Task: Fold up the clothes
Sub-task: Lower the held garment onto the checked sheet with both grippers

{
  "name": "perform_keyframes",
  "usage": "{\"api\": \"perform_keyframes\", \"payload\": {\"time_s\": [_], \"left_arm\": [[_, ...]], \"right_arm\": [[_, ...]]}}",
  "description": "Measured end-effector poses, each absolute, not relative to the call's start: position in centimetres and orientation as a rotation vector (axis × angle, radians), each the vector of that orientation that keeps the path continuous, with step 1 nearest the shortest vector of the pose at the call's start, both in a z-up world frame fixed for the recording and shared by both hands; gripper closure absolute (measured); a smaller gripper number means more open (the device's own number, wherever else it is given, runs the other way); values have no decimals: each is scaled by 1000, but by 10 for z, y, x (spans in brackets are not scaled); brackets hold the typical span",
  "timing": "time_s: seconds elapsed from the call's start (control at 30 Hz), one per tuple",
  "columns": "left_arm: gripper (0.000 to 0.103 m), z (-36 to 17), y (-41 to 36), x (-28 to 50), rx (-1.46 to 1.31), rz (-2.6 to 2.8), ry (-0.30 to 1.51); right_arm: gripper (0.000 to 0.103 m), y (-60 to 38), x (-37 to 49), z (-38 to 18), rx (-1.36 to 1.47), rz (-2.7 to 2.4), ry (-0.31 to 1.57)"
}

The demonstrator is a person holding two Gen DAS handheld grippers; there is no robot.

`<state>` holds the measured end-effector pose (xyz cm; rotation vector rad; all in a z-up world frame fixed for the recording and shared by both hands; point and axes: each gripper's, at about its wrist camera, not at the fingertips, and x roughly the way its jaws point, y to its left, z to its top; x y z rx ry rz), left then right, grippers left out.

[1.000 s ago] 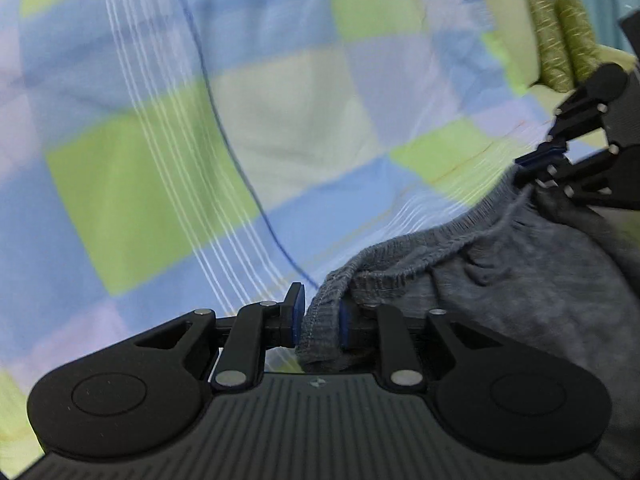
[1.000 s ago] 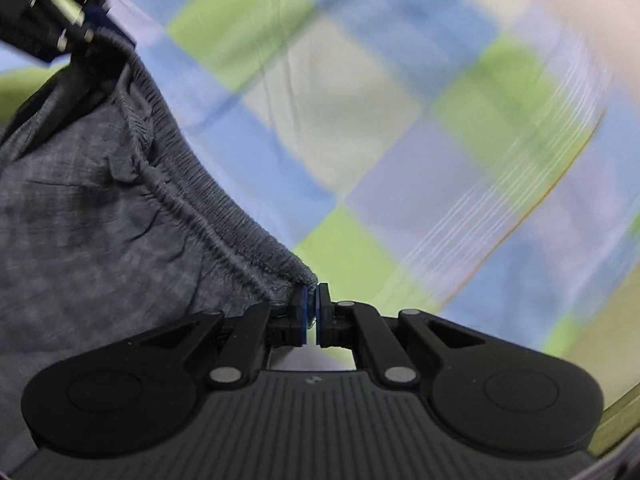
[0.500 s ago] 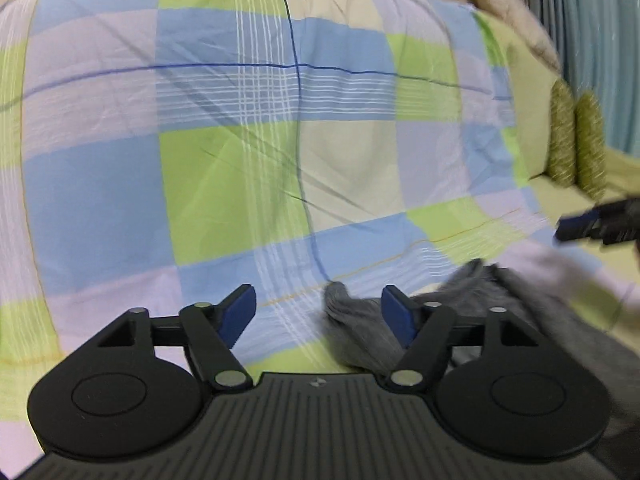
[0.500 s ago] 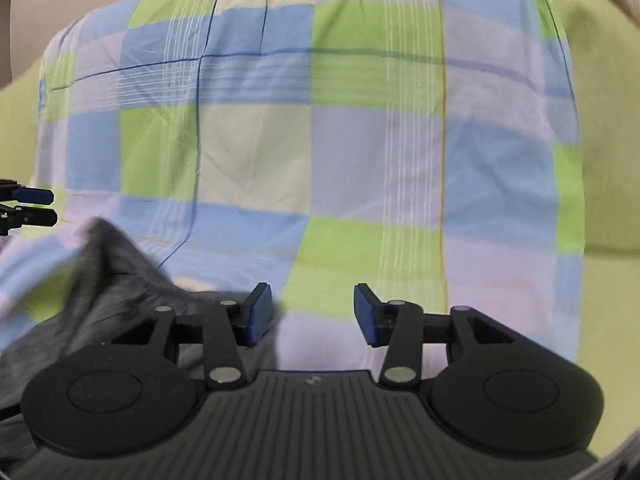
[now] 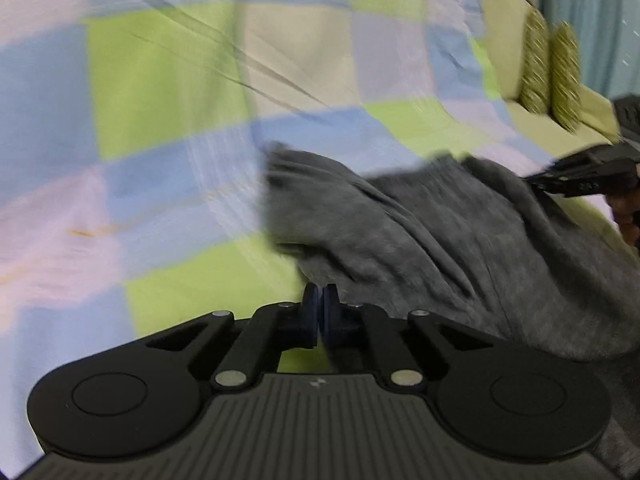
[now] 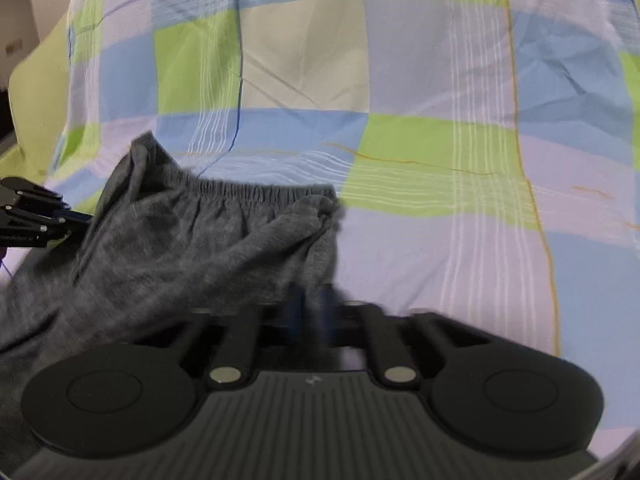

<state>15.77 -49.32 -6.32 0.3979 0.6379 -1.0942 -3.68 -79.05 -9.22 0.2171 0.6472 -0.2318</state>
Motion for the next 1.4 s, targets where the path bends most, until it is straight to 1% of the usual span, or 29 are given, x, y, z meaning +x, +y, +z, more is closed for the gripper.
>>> {"api": "perform_keyframes", "payload": {"time_s": [0.07, 0.13, 0.17, 0.2, 0.23, 0.27, 0.37, 0.43, 0.47, 0.53, 0.57, 0.63, 0.67, 0.7, 0.77, 0.8, 0.83, 0.87, 0.9, 0.97, 1.07, 1.13, 1.17, 1.2, 1.27, 1.4], "left_arm": [[100, -59, -486, 171, 376, -1038, 638], [100, -56, -480, 175, 370, -1000, 647], [96, -54, -474, 172, 374, -984, 642], [79, -52, -467, 170, 370, -975, 639], [68, -49, -459, 166, 359, -972, 637], [57, -48, -454, 163, 350, -973, 634], [56, -39, -427, 137, 341, -1032, 590], [52, -34, -402, 106, 361, -1134, 540], [46, -33, -396, 96, 371, -1164, 522], [42, -37, -379, 62, 437, -1257, 489], [42, -45, -376, 46, 510, -1273, 471], [42, -64, -373, 14, 669, -1290, 429], [42, -70, -376, 8, 708, -1285, 416], [42, -78, -378, 1, 765, -1265, 391], [42, -97, -384, -12, 899, -1213, 328], [47, -102, -386, -13, 921, -1191, 308], [55, -106, -388, -12, 924, -1173, 292], [86, -108, -389, -10, 918, -1165, 294], [92, -106, -390, 0, 874, -1153, 326], [96, -96, -385, 14, 793, -1123, 347], [98, -80, -371, 27, 744, -1091, 351], [99, -66, -348, 41, 734, -1053, 365], [100, -64, -340, 43, 743, -1038, 371], [101, -63, -333, 43, 754, -1023, 377], [101, -60, -322, 44, 769, -1003, 389], [100, -66, -309, 39, 769, -995, 432]], "right_arm": [[102, -806, -41, -83, 192, -312, 630], [98, -820, -41, -80, 224, -366, 620], [86, -819, -40, -80, 234, -373, 631], [81, -814, -46, -78, 218, -405, 627], [77, -809, -50, -76, 206, -420, 617], [77, -804, -55, -73, 197, -428, 611], [76, -773, -84, -62, 172, -421, 596], [76, -745, -120, -54, 131, -380, 607], [75, -731, -132, -53, 103, -357, 612], [73, -698, -155, -51, 14, -301, 631], [73, -681, -165, -51, -44, -270, 644], [70, -640, -185, -51, -199, -201, 684], [67, -631, -189, -50, -250, -185, 699], [66, -603, -200, -57, -363, -154, 723], [64, -581, -205, -65, -449, -123, 745], [62, -577, -206, -67, -478, -117, 750], [60, -568, -206, -72, -541, -115, 761], [60, -560, -207, -78, -605, -113, 772], [59, -554, -204, -84, -677, -112, 784], [59, -552, -195, -97, -798, -130, 798], [59, -562, -184, -97, -791, -134, 797], [73, -571, -177, -98, -759, -119, 821], [98, -573, -176, -96, -745, -110, 832], [103, -573, -177, -96, -749, -112, 834], [103, -574, -182, -92, -792, -134, 845], [103, -572, -209, -72, -787, -197, 846]]}}
